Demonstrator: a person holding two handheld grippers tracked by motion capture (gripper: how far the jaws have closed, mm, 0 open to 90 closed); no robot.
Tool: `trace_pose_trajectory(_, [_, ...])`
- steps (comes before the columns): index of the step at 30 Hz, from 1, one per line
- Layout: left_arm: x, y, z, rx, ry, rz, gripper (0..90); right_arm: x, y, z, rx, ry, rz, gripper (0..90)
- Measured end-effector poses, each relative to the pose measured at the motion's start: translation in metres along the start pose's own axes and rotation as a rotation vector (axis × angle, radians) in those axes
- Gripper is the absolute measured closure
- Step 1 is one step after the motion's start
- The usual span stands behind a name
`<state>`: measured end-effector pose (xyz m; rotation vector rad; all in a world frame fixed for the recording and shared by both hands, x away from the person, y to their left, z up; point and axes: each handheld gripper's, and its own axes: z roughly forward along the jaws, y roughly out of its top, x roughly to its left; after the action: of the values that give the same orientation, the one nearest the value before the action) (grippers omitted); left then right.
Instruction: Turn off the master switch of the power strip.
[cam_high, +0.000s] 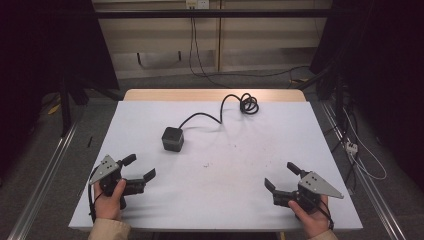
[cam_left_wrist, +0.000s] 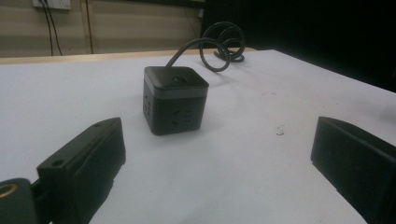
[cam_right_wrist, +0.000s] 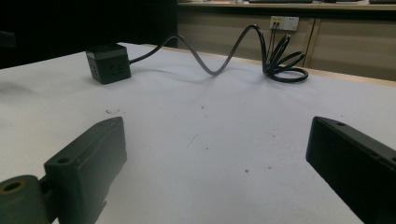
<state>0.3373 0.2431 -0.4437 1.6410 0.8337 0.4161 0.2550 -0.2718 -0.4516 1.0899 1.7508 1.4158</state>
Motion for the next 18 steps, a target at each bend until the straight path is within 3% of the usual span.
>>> trace_pose_trajectory(18, [0.0026,0.008,0.006,-0.029,0.01,-0.008,2.7,0.0007,0.0008,0.0008,0.003,0.005,-0.004,4.9])
